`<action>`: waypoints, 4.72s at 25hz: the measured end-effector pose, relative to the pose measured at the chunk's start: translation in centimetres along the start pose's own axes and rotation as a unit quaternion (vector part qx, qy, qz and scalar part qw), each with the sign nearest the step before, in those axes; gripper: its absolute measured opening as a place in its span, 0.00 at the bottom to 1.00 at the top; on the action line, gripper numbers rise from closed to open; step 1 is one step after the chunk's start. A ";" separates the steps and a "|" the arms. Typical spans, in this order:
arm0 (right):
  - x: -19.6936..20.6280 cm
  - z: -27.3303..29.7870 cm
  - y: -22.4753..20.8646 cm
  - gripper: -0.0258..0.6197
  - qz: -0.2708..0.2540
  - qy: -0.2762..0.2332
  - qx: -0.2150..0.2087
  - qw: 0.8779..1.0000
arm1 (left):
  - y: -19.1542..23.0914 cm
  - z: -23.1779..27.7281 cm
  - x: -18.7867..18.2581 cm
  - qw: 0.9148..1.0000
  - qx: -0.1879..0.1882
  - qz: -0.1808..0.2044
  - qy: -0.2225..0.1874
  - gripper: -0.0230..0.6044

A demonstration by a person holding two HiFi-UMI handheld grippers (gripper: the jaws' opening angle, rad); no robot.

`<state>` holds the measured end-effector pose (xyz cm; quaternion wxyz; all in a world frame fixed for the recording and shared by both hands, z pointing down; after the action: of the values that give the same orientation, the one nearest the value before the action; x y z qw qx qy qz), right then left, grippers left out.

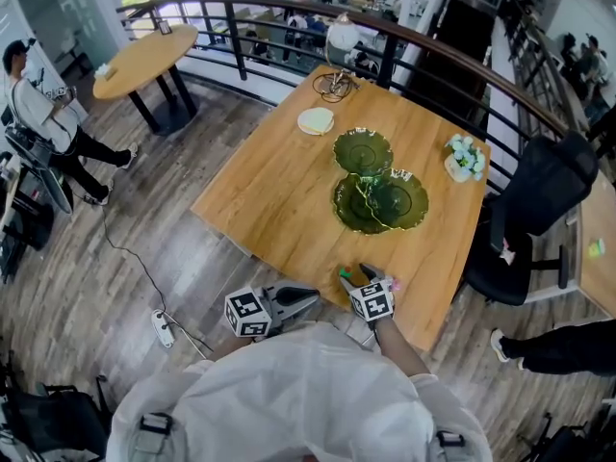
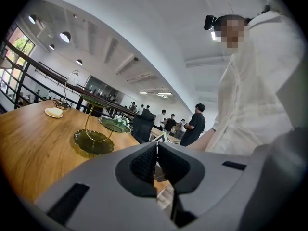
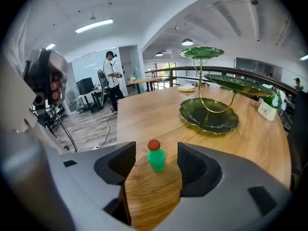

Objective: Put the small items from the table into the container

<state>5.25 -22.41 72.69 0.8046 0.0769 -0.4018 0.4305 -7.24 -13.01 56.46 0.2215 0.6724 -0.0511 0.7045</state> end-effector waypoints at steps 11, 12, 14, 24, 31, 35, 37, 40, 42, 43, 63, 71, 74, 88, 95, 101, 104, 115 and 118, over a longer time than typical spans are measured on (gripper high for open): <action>0.9 4.4 -1.1 0.47 -0.018 0.064 0.003 0.998 | 0.4 -0.6 0.2 1.000 -0.017 -0.005 0.009 0.05; 1.0 4.6 -1.2 0.47 -0.017 0.067 0.004 0.998 | 0.4 -0.7 0.2 1.000 -0.020 -0.006 0.010 0.05; 1.3 4.9 -1.4 0.47 -0.014 0.074 0.004 0.997 | 0.5 -0.9 0.2 1.000 -0.024 -0.008 0.010 0.05; 3.7 6.4 -2.1 0.38 -0.043 0.122 0.033 0.991 | 1.0 -1.3 0.2 1.000 -0.029 -0.009 0.009 0.05; 3.9 5.5 -2.7 0.30 -0.048 0.118 0.037 0.991 | 1.1 -0.7 0.1 1.000 -0.022 -0.006 0.009 0.05; 2.1 3.9 -2.8 0.30 -0.032 0.077 0.030 0.996 | 1.2 0.1 0.1 1.000 -0.016 -0.004 0.007 0.05; 0.3 2.6 -3.0 0.30 -0.019 0.042 0.031 0.998 | 1.1 0.4 0.1 1.000 -0.011 -0.003 0.007 0.05; -2.1 0.8 -3.7 0.30 0.001 -0.002 0.039 0.999 | 1.0 0.8 0.1 1.000 -0.002 -0.002 0.007 0.05; -3.3 -0.3 -4.1 0.30 0.007 -0.022 0.046 0.999 | 0.8 1.0 0.1 1.000 0.003 -0.002 0.007 0.05; -4.0 -0.8 -4.3 0.30 0.010 -0.031 0.049 0.998 | 0.7 1.0 0.1 1.000 0.005 -0.002 0.006 0.05; -17.1 -7.4 -13.6 0.30 0.003 -0.109 0.110 0.988 | 0.6 1.6 0.2 1.000 0.007 -0.004 0.005 0.05; -16.7 -4.7 -16.3 0.30 -0.001 -0.011 0.117 0.993 | 0.7 1.0 0.3 1.000 -0.007 -0.005 0.005 0.05; -16.4 -4.2 -16.4 0.30 0.003 0.021 0.115 0.993 | 0.8 0.8 0.3 1.000 -0.012 -0.005 0.005 0.05; -16.2 -4.9 -16.5 0.35 0.038 -0.010 0.120 0.992 | 0.6 0.9 0.3 1.000 -0.019 0.000 0.004 0.05; -15.2 -7.0 -16.4 0.35 0.059 -0.057 0.123 0.989 | 0.3 1.4 0.6 1.000 -0.004 -0.001 0.014 0.05; -13.8 -8.9 -15.4 0.35 0.068 -0.102 0.103 0.987 | 0.3 1.9 0.0 1.000 0.006 -0.007 -0.003 0.05; -12.6 -9.8 -13.5 0.35 0.049 -0.111 0.064 0.991 | 0.1 2.1 -0.1 1.000 0.011 -0.005 -0.003 0.05; 2.2 -6.3 -8.9 0.35 -0.132 0.170 0.024 0.976 | -0.2 2.5 0.0 1.000 0.030 -0.003 0.002 0.05; 4.2 -5.4 -9.0 0.35 -0.148 0.207 0.026 0.967 | -0.4 2.5 0.1 0.999 0.034 -0.003 0.003 0.05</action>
<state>16.46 -22.82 74.14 0.9226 0.0657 -0.1996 0.3234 -4.76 -13.60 56.67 0.2005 0.6776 -0.0244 0.7071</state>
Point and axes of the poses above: the fingertips, and each gripper's own axes: z forward along the fingers, y to its left, x out of its underside, the point moved 4 cm from there along -z, backward along the fingers, and after that the axes turned 9 degrees about z, right-handed, at the moved point
